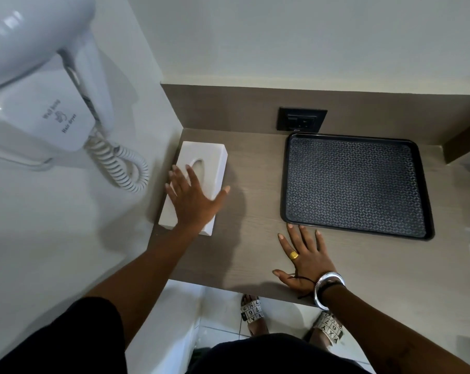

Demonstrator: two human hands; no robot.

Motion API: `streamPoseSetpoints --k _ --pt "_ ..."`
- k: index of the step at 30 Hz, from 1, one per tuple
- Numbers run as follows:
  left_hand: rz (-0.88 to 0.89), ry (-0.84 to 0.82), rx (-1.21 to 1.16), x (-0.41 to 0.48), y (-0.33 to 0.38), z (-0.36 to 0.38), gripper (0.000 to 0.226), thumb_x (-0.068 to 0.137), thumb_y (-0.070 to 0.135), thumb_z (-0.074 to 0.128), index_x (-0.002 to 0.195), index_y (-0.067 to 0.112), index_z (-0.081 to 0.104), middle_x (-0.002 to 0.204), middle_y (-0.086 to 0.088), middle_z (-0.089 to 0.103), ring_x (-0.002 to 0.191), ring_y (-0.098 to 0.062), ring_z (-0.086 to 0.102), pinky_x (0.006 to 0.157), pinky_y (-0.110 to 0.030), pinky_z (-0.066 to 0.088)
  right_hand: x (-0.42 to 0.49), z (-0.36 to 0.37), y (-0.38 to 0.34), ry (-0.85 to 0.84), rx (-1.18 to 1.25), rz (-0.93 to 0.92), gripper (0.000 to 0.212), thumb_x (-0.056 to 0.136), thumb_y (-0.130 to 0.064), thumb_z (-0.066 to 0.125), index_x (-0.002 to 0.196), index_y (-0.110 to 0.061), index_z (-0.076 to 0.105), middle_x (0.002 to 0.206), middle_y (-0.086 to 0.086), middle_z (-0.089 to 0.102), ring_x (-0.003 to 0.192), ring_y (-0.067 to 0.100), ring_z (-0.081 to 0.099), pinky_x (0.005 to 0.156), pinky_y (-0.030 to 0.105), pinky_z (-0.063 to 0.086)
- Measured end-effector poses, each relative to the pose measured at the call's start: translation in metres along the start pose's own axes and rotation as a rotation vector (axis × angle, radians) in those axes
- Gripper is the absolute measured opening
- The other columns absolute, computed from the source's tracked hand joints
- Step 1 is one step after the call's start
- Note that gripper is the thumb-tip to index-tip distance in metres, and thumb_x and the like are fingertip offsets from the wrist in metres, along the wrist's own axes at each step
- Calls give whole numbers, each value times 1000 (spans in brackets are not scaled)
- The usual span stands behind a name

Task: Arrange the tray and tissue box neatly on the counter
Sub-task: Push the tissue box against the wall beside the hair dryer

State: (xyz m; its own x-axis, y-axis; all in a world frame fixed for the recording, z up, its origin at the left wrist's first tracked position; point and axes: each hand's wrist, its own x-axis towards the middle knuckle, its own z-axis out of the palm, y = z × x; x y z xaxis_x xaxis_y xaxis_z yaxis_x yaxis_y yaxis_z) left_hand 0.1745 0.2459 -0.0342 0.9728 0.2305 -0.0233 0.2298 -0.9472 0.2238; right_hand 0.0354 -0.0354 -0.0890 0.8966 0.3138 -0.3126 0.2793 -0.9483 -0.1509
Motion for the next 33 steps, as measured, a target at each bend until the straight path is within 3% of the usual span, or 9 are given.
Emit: streamPoseSetpoints --k 3,5,15,20,29,33 --pt "291 43 117 -27 -21 7 117 72 92 32 157 15 12 165 -20 7 153 -36 6 122 -55 6 0 0 1 -7 3 4 91 76 -79 40 148 -25 31 157 11 30 142 38 24 112 62 13" --pt "360 32 155 -34 -31 11 117 72 92 31 157 13 17 165 -19 10 153 -35 8 123 -55 12 0 1 1 -11 -10 0 91 76 -79 39 149 -25 31 157 12 30 142 38 24 112 62 13" --pt "346 -23 146 2 -26 6 117 71 92 30 156 12 19 165 -18 15 153 -33 11 123 -53 10 0 -3 0 -36 -27 9 90 77 -79 39 149 -24 31 157 12 30 143 38 24 112 61 13" --pt "335 -48 177 43 -29 2 117 72 91 25 157 12 12 166 -18 7 154 -32 4 124 -52 5 0 -2 -1 -31 -26 16 91 77 -79 40 149 -25 29 157 10 29 143 36 20 112 61 13" --pt "361 -29 166 62 -27 1 108 79 82 38 156 10 18 165 -19 11 153 -33 10 124 -53 10 1 0 -1 -22 -33 34 90 79 -80 35 150 -27 26 159 10 25 145 37 20 113 60 12" --pt "355 -43 198 60 -27 0 109 78 85 30 156 10 18 165 -19 12 153 -33 10 123 -54 9 -1 2 -1 -20 -37 21 91 78 -80 37 151 -27 24 159 10 24 145 36 17 114 59 10"
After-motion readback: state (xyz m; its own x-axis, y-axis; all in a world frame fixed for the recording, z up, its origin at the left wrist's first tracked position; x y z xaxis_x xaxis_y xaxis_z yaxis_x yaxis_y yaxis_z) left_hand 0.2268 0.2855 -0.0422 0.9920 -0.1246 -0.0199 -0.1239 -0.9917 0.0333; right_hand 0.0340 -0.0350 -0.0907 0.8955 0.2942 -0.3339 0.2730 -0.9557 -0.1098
